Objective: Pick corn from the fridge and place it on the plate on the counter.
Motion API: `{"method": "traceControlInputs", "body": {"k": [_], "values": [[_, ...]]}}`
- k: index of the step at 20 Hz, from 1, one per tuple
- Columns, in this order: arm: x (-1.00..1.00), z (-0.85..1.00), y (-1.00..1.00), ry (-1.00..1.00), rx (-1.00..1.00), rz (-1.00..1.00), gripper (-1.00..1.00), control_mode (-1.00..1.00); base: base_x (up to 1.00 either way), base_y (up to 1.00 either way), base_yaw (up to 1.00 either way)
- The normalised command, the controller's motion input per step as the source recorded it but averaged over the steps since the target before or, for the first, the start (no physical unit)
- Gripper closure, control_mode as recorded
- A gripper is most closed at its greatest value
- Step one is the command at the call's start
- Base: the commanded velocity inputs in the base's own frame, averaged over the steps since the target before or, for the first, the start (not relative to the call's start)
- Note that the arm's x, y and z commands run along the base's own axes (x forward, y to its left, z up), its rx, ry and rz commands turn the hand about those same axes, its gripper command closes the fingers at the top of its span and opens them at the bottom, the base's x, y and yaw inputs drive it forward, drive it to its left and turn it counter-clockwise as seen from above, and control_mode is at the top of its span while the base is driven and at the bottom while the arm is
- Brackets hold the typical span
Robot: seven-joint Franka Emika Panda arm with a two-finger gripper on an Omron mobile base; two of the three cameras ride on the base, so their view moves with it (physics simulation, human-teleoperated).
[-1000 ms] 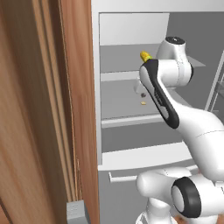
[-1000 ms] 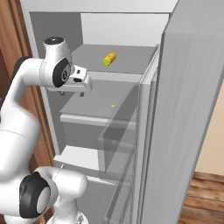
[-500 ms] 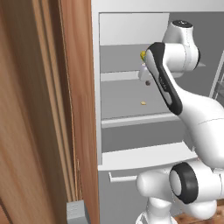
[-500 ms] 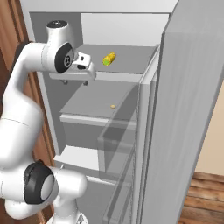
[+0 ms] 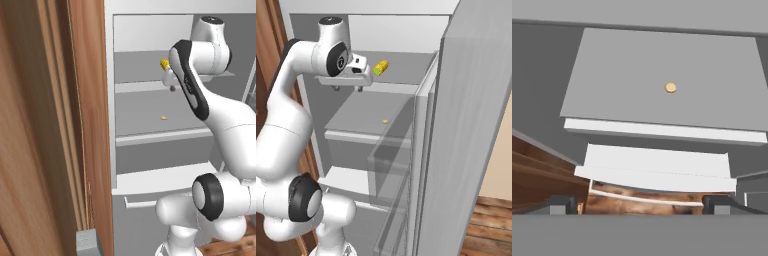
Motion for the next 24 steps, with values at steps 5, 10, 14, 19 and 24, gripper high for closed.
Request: {"method": "traceControlInputs", "body": {"k": [5, 10, 14, 19, 24], "values": [[0.16, 0.0, 0.0, -0.07, 0.0, 0.0, -1.0, -1.0, 0.0, 0.0, 0.0], [0.19, 0.0, 0.0, -0.04, 0.0, 0.0, -1.0, -1.0, 0.0, 0.0, 0.0], [0.29, 0.0, 0.0, 0.0, 0.0, 0.0, -1.0, -1.0, 0.0, 0.0, 0.0], [0.38, 0.0, 0.0, -0.02, 0.0, 0.0, -1.0, -1.0, 0.0, 0.0, 0.0], [0.48, 0.0, 0.0, -0.08, 0.0, 0.0, -1.0, -1.0, 0.0, 0.0, 0.0]]}}
